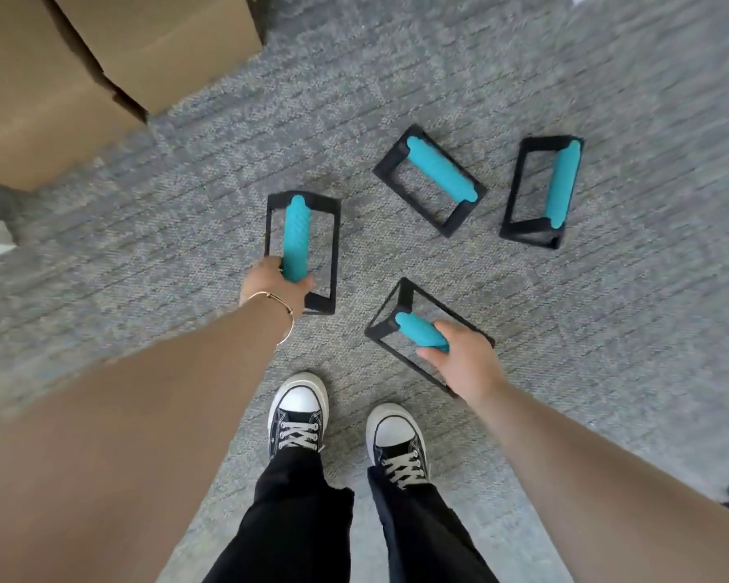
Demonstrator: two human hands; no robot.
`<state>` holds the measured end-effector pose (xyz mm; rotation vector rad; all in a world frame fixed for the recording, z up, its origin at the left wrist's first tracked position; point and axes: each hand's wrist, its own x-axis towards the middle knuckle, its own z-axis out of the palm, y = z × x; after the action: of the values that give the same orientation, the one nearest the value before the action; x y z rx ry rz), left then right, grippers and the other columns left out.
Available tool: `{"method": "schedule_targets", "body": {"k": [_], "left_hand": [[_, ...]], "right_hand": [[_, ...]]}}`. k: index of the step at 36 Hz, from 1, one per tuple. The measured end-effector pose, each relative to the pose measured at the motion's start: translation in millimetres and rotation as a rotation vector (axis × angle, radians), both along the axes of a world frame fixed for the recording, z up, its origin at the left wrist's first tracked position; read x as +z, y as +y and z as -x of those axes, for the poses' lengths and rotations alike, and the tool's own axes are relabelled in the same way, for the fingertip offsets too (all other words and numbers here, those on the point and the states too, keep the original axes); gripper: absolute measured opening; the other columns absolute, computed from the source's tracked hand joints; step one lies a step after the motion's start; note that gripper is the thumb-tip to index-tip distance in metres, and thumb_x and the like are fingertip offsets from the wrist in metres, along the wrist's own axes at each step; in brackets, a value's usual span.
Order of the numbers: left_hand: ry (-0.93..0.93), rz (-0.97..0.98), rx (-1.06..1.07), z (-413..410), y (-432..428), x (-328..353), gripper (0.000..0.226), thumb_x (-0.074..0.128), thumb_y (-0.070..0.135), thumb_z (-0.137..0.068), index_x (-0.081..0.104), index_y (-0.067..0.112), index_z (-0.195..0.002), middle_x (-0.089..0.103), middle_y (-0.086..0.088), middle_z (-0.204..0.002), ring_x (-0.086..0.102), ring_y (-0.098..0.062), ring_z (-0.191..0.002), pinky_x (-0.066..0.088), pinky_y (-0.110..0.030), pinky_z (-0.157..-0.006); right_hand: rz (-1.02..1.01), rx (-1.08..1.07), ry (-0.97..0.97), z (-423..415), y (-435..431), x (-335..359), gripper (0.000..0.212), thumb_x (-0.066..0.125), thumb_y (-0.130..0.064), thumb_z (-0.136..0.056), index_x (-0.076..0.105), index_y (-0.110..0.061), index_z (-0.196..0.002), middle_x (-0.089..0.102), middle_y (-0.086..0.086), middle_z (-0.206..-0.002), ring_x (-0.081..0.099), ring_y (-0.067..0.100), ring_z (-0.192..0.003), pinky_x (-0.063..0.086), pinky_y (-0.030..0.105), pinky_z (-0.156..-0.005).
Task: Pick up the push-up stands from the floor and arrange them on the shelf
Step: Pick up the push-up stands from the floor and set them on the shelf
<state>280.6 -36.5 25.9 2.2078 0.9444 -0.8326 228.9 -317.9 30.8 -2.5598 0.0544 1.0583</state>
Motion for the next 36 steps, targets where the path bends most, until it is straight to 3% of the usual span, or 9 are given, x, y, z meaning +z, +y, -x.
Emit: {"method": "schedule_targets", "body": {"k": [4,8,10,15,18,23,28,33,36], "left_hand": [[-0.03,0.006,0.025,6.4,-8.3,73.2,0.044,0.069,0.043,-0.083,0.054,0.018,-0.116,0.062,0.001,-0.093,0.058,-0.023,-0.076,0.048,-0.033,-0.065],[-0.064,0.0,0.057,13.6,-14.4,165.6,0.042,0.069,0.043,-0.082,0.055,0.022,-0.116,0.062,0.005,-0.089,0.055,-0.012,-0.064,0.045,-0.026,-0.054],[-0.082,0.008,0.075,15.9,-17.4,217.4,0.044,0.068,0.043,-0.083,0.054,0.023,-0.119,0.06,0.009,-0.084,0.052,-0.004,-0.06,0.038,-0.023,-0.047],[-0.203,0.019,0.106,13.1,-21.9,357.8,0.039,0.063,0.046,-0.083,0.053,0.027,-0.116,0.061,0.014,-0.076,0.061,-0.011,-0.057,0.041,-0.024,-0.044],[-0.29,0.008,0.134,6.0,-24.3,442.1,0.041,0.063,0.048,-0.083,0.054,0.026,-0.116,0.061,0.012,-0.078,0.06,-0.01,-0.059,0.039,-0.024,-0.043],[-0.483,-0.009,0.199,-9.3,-31.5,571.7,0.039,0.065,0.049,-0.082,0.056,0.025,-0.111,0.057,0.016,-0.078,0.055,-0.002,-0.062,0.035,-0.018,-0.043],[-0.644,0.015,0.19,-18.2,-31.7,674.8,0.04,0.064,0.059,-0.078,0.054,0.03,-0.104,0.058,0.017,-0.08,0.057,-0.002,-0.068,0.04,-0.02,-0.051],[-0.817,-0.011,0.176,-23.8,-24.0,753.6,0.04,0.067,0.056,-0.076,0.057,0.033,-0.106,0.062,0.019,-0.079,0.059,-0.002,-0.065,0.039,-0.018,-0.05],[-0.925,-0.055,0.188,-28.4,-18.3,795.1,0.036,0.068,0.053,-0.078,0.058,0.03,-0.104,0.063,0.017,-0.078,0.059,-0.003,-0.065,0.041,-0.02,-0.05]], "right_hand": [[-0.072,-0.259,-0.02,-18.3,13.6,73.8,0.032,0.068,-0.042,-0.086,0.06,-0.019,-0.108,0.054,-0.012,-0.069,0.05,0.002,-0.053,0.034,0.012,-0.04],[-0.177,-0.469,-0.003,-34.1,20.0,163.3,0.029,0.069,-0.044,-0.085,0.061,-0.018,-0.094,0.059,-0.006,-0.064,0.051,0.004,-0.048,0.033,0.01,-0.035],[-0.211,-0.528,-0.001,-44.5,22.6,213.0,0.028,0.068,-0.046,-0.085,0.062,-0.018,-0.09,0.061,-0.004,-0.065,0.055,0.01,-0.052,0.034,0.013,-0.037],[-0.349,-0.626,-0.013,-76.1,25.6,353.5,0.017,0.07,-0.036,-0.085,0.067,-0.023,-0.096,0.063,-0.006,-0.066,0.056,0.002,-0.052,0.037,0.013,-0.04],[-0.443,-0.598,-0.046,-93.9,27.8,444.1,0.019,0.067,-0.035,-0.087,0.067,-0.022,-0.101,0.066,0.0,-0.08,0.061,0.011,-0.068,0.044,0.024,-0.054],[-0.56,-0.564,-0.201,-116.5,33.6,579.3,0.01,0.07,-0.038,-0.083,0.065,-0.03,-0.081,0.068,-0.003,-0.08,0.063,0.007,-0.067,0.046,0.025,-0.053],[-0.78,-0.568,-0.252,-135.4,42.6,686.5,0.03,0.07,-0.029,-0.087,0.063,-0.022,-0.116,0.072,0.0,-0.095,0.073,0.019,-0.066,0.053,0.023,-0.05],[-0.889,-0.478,-0.398,-158.5,48.8,774.7,0.031,0.071,-0.031,-0.086,0.06,-0.031,-0.115,0.072,-0.002,-0.09,0.073,0.017,-0.064,0.056,0.028,-0.056],[-0.948,-0.444,-0.48,-171.8,54.2,819.1,0.033,0.073,-0.027,-0.085,0.061,-0.024,-0.115,0.072,0.001,-0.09,0.072,0.015,-0.067,0.061,0.038,-0.062]]}}
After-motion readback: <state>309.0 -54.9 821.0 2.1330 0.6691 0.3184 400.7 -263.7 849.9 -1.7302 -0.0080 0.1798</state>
